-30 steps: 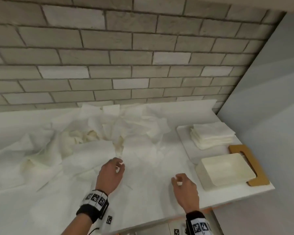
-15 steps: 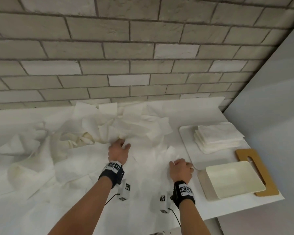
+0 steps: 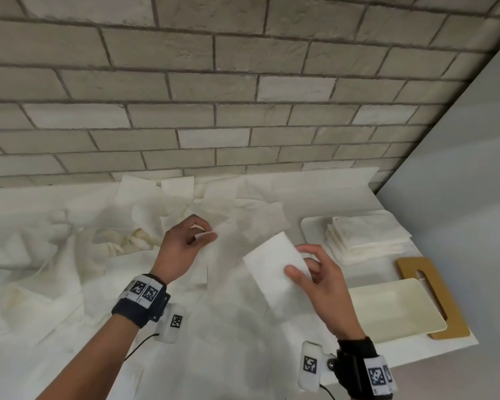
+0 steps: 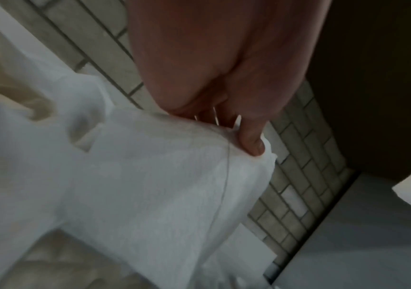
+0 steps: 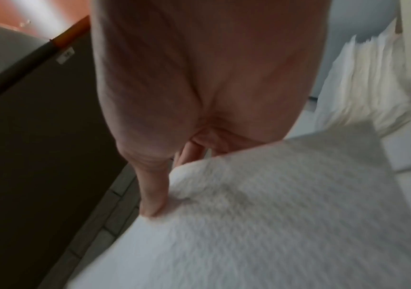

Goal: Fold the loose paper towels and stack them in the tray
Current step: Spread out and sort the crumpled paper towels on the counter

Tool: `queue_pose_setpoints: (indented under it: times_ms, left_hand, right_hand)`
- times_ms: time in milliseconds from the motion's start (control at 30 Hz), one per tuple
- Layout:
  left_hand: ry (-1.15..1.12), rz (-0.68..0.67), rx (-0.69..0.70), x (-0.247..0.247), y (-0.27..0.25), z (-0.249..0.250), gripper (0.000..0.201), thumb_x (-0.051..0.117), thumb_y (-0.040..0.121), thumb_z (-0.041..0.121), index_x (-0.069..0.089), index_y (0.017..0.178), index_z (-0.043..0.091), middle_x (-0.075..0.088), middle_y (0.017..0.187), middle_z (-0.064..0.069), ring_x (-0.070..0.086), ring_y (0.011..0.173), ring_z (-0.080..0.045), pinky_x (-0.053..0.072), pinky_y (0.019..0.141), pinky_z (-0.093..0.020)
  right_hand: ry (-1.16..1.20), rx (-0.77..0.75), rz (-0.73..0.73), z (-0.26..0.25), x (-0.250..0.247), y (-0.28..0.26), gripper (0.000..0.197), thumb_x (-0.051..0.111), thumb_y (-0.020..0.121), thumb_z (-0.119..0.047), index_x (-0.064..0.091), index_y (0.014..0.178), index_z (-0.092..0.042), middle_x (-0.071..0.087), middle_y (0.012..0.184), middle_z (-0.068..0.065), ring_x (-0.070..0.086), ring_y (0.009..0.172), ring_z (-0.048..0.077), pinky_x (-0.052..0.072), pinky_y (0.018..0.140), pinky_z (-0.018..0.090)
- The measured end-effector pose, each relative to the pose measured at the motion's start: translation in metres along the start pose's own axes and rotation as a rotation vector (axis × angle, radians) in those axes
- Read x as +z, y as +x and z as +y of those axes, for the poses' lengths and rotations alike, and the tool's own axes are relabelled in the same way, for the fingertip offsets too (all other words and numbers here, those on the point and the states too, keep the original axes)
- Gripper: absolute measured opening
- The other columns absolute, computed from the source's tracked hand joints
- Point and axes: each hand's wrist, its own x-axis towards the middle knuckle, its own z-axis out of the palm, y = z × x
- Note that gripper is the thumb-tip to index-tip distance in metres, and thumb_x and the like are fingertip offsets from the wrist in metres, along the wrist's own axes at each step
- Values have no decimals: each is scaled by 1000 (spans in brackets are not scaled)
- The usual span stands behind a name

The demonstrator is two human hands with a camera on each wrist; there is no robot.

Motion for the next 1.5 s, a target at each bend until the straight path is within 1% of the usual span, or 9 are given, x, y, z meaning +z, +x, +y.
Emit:
queue_pose_setpoints:
  times_ms: [133, 267, 567, 733, 867, 1000, 1100, 1267, 1500]
  left_hand:
    - [18, -67, 66, 15, 2, 9, 19, 80, 94, 30, 66, 106, 26, 70, 66, -9, 54, 57, -12, 41, 59, -24]
    - [239, -78, 2, 35, 17, -40, 12, 76, 96, 36, 67, 92, 29, 75, 76, 7, 70, 76, -7, 49, 76, -24]
    - [511, -58, 103, 43, 33, -69, 19, 68, 103, 31, 83, 115, 27, 71, 132, 7, 62, 125, -16, 48, 111, -37]
    - [197, -58, 164, 37, 26, -25, 18, 68, 102, 9, 77, 96, 23, 79, 100, 11, 74, 99, -10, 60, 93, -32]
    - [116, -12, 25, 34, 20, -12, 10, 60, 106, 14, 66, 98, 14, 78, 79, 0, 76, 74, -20, 63, 77, -37]
    - [638, -82, -207, 45, 26, -58, 38, 68, 98, 50, 61, 110, 15, 68, 89, 5, 68, 89, -23, 54, 84, -37]
    - [618, -81, -331, 66, 27, -90, 49, 73, 96, 48, 59, 122, 9, 63, 101, -3, 65, 103, -29, 42, 83, -34]
    - [339, 198, -260, 80, 22, -88, 13, 70, 101, 23, 78, 109, 16, 76, 103, 1, 68, 94, -20, 41, 84, -26]
    - [163, 118, -90, 74, 19, -75, 11, 68, 102, 18, 76, 95, 15, 78, 81, 1, 75, 75, -18, 62, 85, -41]
  right_hand:
    - [92, -6, 1, 8, 20, 7, 11, 73, 103, -20, 73, 110, -10, 81, 98, 14, 76, 87, 26, 57, 74, 35]
    - [32, 80, 83, 65, 44, 30, 19, 75, 102, -35, 69, 109, -19, 79, 92, 15, 73, 84, 42, 56, 74, 42]
    - [-56, 148, 12, 116, 70, 42, 11, 80, 98, -31, 69, 95, -29, 77, 114, -9, 73, 109, 14, 59, 100, 42]
    - [123, 5, -126, 80, 55, 33, 12, 74, 103, -19, 67, 109, -11, 60, 154, -6, 54, 145, 15, 43, 121, 36]
    - [369, 56, -111, 53, 38, 23, 25, 65, 107, -13, 52, 123, 1, 76, 123, 26, 71, 115, 44, 55, 100, 57]
    - [325, 74, 36, 56, 38, 19, 24, 67, 107, -14, 59, 129, -10, 80, 118, 16, 76, 108, 37, 61, 91, 47]
    - [346, 80, 71, 64, 43, 16, 21, 66, 107, -14, 65, 127, -8, 79, 121, 13, 76, 113, 35, 61, 94, 47]
    - [297, 118, 114, 84, 39, 8, 13, 71, 105, -25, 65, 107, -14, 76, 102, 3, 69, 95, 23, 53, 88, 43]
    - [210, 72, -16, 84, 33, 2, 25, 73, 105, -26, 56, 92, -12, 47, 83, 20, 45, 82, 23, 41, 79, 38]
